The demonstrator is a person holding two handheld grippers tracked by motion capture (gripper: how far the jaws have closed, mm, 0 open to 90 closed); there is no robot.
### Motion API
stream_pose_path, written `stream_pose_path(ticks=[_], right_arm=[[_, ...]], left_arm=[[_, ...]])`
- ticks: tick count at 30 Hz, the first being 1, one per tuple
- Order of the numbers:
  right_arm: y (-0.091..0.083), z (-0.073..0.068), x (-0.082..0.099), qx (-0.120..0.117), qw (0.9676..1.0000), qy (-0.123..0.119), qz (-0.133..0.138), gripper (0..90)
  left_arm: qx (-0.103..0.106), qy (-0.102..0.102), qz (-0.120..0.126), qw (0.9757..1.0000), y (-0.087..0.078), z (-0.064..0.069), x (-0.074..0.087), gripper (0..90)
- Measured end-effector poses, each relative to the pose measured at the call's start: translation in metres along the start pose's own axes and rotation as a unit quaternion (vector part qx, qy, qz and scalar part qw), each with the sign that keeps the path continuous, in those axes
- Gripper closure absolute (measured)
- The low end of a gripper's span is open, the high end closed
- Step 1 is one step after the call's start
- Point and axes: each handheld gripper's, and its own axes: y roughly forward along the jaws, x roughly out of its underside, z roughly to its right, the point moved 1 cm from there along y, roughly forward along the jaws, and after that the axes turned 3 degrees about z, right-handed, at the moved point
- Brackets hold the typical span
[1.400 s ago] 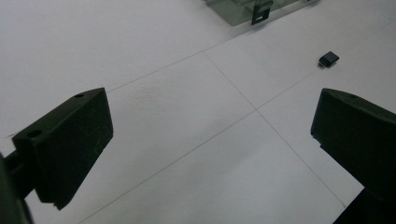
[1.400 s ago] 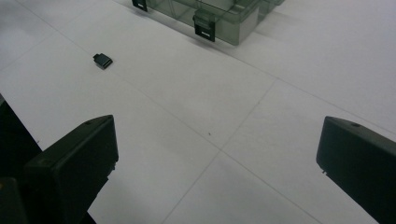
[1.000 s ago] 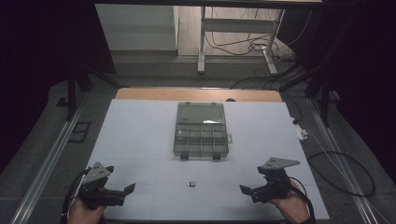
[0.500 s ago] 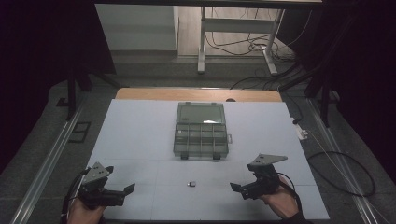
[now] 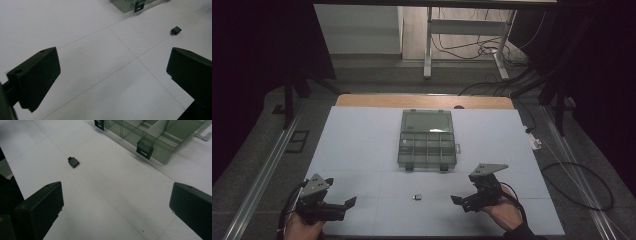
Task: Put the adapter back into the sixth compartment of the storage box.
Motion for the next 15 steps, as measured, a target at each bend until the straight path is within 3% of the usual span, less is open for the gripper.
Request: stream_pose_path(ticks=[15], right_arm=[[0.020,-0.008,-0.011,0.003,0.9998,0.005,-0.017,0.0]], left_arm=[[0.003,-0.001,0.002,1.0000,0.001,0.000,-0.001,0.0]])
